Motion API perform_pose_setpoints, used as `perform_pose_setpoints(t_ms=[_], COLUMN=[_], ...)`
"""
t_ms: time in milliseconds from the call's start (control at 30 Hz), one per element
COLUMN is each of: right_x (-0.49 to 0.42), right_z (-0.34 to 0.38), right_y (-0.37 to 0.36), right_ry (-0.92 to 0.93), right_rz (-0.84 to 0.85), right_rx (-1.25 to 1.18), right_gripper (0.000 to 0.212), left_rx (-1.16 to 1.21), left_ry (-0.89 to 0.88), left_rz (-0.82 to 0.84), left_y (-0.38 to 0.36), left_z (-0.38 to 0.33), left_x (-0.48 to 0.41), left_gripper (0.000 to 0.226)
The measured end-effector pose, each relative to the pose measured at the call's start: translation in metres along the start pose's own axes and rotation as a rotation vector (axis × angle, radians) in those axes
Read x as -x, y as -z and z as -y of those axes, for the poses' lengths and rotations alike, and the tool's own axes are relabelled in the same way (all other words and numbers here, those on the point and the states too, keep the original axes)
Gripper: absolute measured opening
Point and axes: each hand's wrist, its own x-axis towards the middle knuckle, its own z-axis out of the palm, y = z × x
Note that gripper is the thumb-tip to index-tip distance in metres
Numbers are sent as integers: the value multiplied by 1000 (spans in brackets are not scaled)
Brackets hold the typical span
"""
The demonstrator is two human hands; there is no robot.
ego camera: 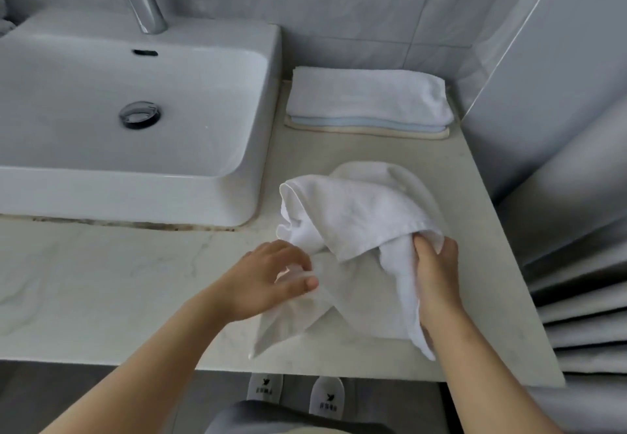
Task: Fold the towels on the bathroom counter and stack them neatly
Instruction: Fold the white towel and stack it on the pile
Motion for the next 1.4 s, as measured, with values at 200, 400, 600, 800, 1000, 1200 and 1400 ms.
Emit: perform_pose_setpoints(t_ms=[200, 400, 600, 800, 1000, 1200, 1400], right_x=[16, 11, 5, 9, 2, -10, -37], right_z=[1, -8, -2, 14, 28, 44, 78], right_y=[8, 12, 23, 26, 27, 31, 32], right_ry=[67, 238, 467, 223, 233, 239, 329], right_rz=[282, 327, 249, 397, 384, 397, 335], right_rx=[196, 701, 483, 209, 149, 122, 2], right_gripper=[68, 34, 24, 8, 12, 7, 30], left_rx=[-208, -365, -180, -611, -350, -284, 194], left_ry=[86, 142, 186, 63, 134, 116, 116], left_rz=[-264, -232, -431, -727, -500, -441, -574], left_y=[-28, -50, -33, -36, -34, -14, 12], left_z=[-19, -19, -16, -24, -39, -32, -42], left_x=[-31, -19, -3, -22, -51, -69, -91], left_gripper=[50, 74, 28, 100, 115, 58, 58])
